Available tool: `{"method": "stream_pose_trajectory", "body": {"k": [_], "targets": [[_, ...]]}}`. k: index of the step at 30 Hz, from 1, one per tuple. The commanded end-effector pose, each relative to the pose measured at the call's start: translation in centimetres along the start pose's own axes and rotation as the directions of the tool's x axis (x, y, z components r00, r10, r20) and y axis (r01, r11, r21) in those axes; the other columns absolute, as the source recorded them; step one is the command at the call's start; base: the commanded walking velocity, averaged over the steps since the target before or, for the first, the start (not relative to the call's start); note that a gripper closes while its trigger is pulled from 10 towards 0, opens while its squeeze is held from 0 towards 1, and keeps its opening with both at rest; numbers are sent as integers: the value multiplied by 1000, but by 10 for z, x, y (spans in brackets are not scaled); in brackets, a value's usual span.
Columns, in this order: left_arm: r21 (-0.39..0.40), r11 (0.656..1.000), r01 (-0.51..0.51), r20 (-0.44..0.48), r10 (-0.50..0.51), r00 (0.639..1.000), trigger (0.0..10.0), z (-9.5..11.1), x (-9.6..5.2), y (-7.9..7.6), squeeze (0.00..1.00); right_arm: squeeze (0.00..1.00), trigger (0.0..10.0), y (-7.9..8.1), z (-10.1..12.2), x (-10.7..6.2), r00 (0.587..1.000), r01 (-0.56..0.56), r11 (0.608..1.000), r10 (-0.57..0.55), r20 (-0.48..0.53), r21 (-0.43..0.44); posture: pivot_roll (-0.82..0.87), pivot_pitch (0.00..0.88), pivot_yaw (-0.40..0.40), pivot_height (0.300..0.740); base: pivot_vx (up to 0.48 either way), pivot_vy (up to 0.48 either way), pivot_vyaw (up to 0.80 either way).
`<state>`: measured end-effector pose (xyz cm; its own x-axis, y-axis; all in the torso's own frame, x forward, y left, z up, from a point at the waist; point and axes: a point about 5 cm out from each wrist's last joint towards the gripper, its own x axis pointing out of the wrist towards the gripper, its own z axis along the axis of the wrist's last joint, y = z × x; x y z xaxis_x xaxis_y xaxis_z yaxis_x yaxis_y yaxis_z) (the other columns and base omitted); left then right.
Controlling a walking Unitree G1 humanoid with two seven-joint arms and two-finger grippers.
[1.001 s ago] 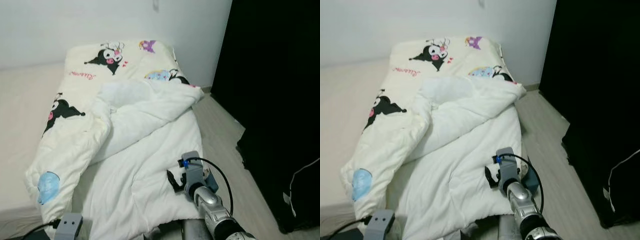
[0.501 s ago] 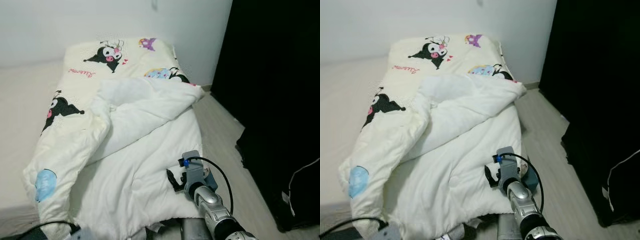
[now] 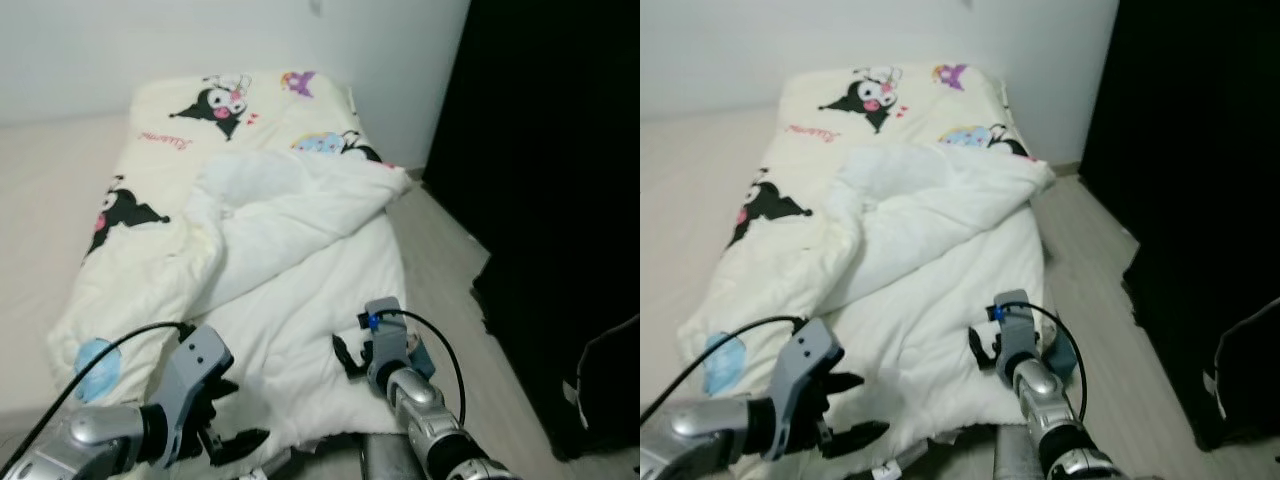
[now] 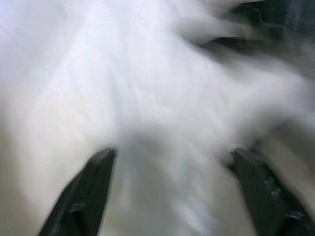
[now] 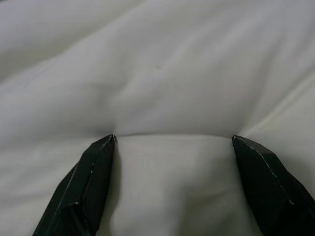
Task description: Clean up the room
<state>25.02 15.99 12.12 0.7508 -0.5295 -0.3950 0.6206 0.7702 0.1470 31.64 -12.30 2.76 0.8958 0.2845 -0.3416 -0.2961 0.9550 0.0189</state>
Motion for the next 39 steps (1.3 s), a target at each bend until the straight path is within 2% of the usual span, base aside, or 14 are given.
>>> {"method": "stream_pose_trajectory", "body": {"k": [1, 2, 4, 7, 8, 10, 15, 20, 21, 23, 27, 31, 34, 39], "targets": [[56, 988, -143, -8, 144, 990, 10000, -3, 4, 10, 176, 0, 10000, 5, -22, -6, 996, -6, 999, 10, -92, 38, -138, 187, 9, 511, 0, 0, 0], [63, 972, -228, 54, 224, 973, 10000, 9, 7, 15, 0, 0, 10000, 5, -22, -6, 996, -6, 999, 10, -92, 37, -142, 186, 5, 511, 0, 0, 0], [83, 920, -383, 180, 364, 914, 10000, 32, 6, 22, 0, 0, 10000, 5, -22, -6, 996, -9, 999, 12, -94, 34, -137, 186, 3, 511, 0, 0, 0], [78, 902, -424, 221, 399, 890, 10000, 40, 5, 24, 0, 0, 10000, 5, -22, -5, 995, -11, 999, 14, -95, 34, -135, 185, 2, 511, 0, 0, 0], [70, 870, -488, 299, 448, 843, 10000, 53, 2, 26, 0, 0, 10000, 5, -22, -5, 995, -13, 999, 17, -97, 40, -132, 186, 1, 511, 0, 0, 0], [87, 839, -538, 333, 484, 809, 10000, 59, 2, 28, 0, 0, 10000, 6, -22, -5, 995, -13, 999, 17, -98, 42, -130, 186, 1, 511, 0, 0, 0], [130, 685, -717, 372, 637, 675, 10000, 63, 8, 44, 0, 0, 10000, 6, -22, -5, 995, -13, 999, 17, -98, 45, -142, 186, -2, 511, 0, 0, 0], [230, 617, -752, 359, 665, 655, 10000, 56, 29, 49, 0, 0, 10000, 6, -22, -5, 995, -11, 999, 15, -96, 51, -146, 189, -3, 511, 0, 0, 0], [230, 617, -752, 359, 665, 655, 10000, 56, 29, 49, 0, 0, 10000, 6, -22, -5, 995, -11, 999, 15, -96, 51, -146, 189, -3, 511, 0, 0, 0], [306, 622, -721, 337, 638, 693, 10000, 46, 62, 46, 0, 0, 10000, 7, -22, -5, 995, -12, 998, 17, -96, 56, -164, 191, -3, 511, 0, 0, 0], [324, 637, -700, 319, 623, 714, 10000, 47, 84, 46, 0, 0, 10000, 7, -23, -6, 995, -8, 998, 13, -96, 57, -180, 192, -4, 511, 0, 0, 0], [313, 626, -714, 318, 640, 700, 10000, 55, 94, 50, 0, 0, 10000, 6, -24, -6, 995, -4, 998, 9, -95, 58, -198, 192, 5, 511, 0, 0, 0], [280, 587, -759, 362, 668, 650, 10000, 69, 98, 57, 0, 0, 10000, 6, -24, -7, 996, -2, 998, 7, -93, 57, -208, 195, 8, 511, 0, 0, 0], [279, 546, -790, 357, 704, 613, 10000, 72, 99, 66, 0, 0, 10000, 6, -25, -7, 996, 2, 998, 3, -92, 58, -212, 198, 8, 511, 0, 0, 0]]}}
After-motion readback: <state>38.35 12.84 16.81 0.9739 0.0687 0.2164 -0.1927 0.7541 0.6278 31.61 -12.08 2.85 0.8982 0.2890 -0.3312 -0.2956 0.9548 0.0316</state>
